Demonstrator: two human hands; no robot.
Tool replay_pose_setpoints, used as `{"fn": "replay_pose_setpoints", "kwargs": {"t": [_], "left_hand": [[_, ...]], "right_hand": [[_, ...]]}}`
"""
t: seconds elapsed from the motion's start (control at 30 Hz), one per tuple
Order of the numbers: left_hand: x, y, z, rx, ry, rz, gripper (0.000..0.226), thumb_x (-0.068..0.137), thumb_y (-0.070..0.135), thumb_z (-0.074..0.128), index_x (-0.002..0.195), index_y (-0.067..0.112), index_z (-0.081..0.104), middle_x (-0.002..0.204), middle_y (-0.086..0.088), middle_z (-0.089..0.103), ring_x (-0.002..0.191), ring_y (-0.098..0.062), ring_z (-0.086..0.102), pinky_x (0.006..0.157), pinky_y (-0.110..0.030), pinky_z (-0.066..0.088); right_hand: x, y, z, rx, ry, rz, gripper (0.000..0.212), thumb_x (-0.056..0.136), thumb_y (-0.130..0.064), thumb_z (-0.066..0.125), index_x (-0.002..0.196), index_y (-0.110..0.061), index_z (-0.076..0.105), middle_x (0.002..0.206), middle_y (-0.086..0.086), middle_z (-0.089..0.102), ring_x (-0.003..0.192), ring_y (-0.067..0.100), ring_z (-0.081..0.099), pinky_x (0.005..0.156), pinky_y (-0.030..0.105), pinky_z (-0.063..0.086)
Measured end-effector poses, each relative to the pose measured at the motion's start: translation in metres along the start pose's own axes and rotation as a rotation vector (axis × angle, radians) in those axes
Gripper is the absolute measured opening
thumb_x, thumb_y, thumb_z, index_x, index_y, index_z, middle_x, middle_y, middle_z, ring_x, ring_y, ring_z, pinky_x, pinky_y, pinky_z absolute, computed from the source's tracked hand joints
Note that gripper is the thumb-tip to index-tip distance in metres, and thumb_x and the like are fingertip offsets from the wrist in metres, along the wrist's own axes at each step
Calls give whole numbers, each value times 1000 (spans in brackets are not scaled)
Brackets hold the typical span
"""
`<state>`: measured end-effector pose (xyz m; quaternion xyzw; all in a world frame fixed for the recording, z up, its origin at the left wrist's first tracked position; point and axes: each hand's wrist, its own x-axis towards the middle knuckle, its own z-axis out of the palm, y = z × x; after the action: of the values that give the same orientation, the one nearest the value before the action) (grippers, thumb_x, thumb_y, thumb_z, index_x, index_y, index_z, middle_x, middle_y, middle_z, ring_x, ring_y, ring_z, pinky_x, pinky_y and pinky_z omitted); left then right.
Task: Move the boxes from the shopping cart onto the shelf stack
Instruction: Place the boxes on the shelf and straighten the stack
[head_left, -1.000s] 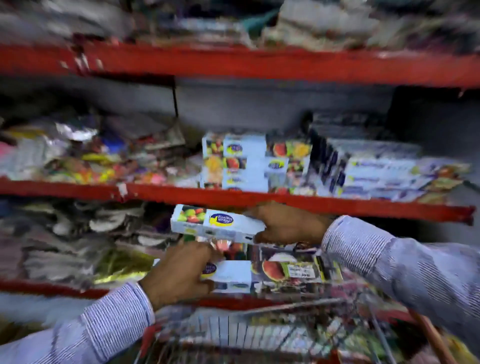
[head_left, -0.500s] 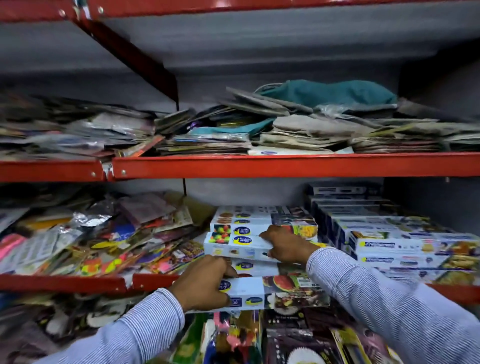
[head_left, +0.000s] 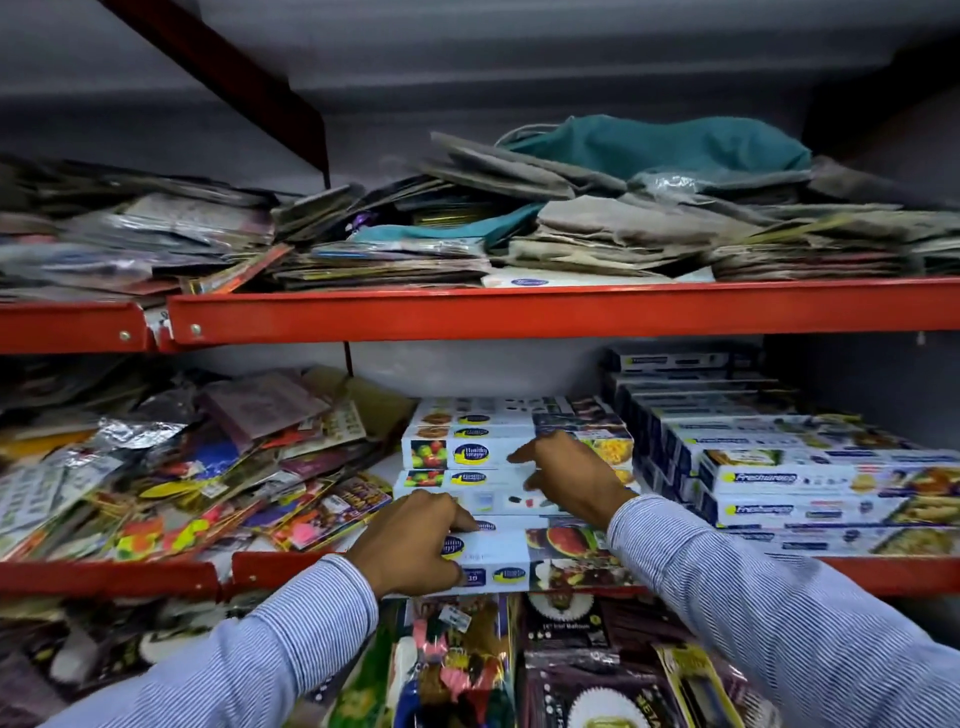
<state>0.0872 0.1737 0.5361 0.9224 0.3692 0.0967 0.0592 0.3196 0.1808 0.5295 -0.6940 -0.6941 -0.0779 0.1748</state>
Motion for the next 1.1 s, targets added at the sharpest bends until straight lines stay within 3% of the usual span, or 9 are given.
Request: {"fn": "replay_pose_setpoints", "kwargs": {"t": [0.13,0.3,0.37,0.43,0.5,0.57,0.73,0.9,1.1], "left_hand": [[24,-1,7,-21,63,10,57,76,30,78,130,25,62,129,2,66,118,-22,59,94,-39,53],[56,-7,24,31,171,-6,56,80,25,76,133,19,59,132,-5,62,121,-26,57,97,-39,52],[61,-11,33,72,203,0,56,83,25,74,136,20,56,133,-5,57,126,-26,50,100,-40,49],[62,-14,40,139,230,4,53,85,26,71,136,21,56,131,-3,54,128,-27,44,101,-43,47],[62,-17,48,188,258,13,49,85,26,70,133,21,58,129,-2,55,127,-28,43,100,-47,47],[62,-17,54,183,295,23,46,85,23,70,130,21,60,130,-1,57,124,-26,46,99,-48,49],[60,-15,58,162,314,16,44,89,24,68,132,23,59,139,0,59,129,-27,47,105,-48,46],[59,-15,62,128,308,-14,43,92,30,64,135,30,56,144,4,56,132,-26,45,107,-49,43],[48,-5,57,186,277,-53,49,99,39,50,146,33,38,158,-3,35,144,-32,26,113,-55,28]], "right_hand": [[-8,10,-15,100,41,36,28,89,-10,60,116,-14,70,110,5,76,85,12,72,72,20,50],[-33,13,-23,122,-31,-40,33,93,-35,51,95,-9,70,87,11,75,77,26,68,71,37,55],[-43,16,-18,83,-102,-74,37,92,-48,48,90,-15,65,79,7,70,68,23,60,65,34,51],[-52,17,-13,32,-138,-85,36,90,-53,51,101,-20,60,92,4,70,78,22,61,70,35,52],[-56,18,-10,26,-127,-60,39,89,-45,56,119,-22,56,119,4,68,104,26,63,84,39,54],[-57,18,-6,28,-102,-24,40,87,-32,61,125,-23,55,128,5,64,112,29,61,88,38,53],[-55,20,-1,64,-81,5,40,85,-10,61,122,-24,59,122,5,69,106,27,65,77,31,49],[-56,22,-2,118,-121,1,55,83,9,51,129,-21,56,122,5,68,90,18,70,67,26,47],[-65,22,0,31,-102,-16,69,80,9,52,141,-21,43,144,7,52,123,27,56,98,34,46]]}}
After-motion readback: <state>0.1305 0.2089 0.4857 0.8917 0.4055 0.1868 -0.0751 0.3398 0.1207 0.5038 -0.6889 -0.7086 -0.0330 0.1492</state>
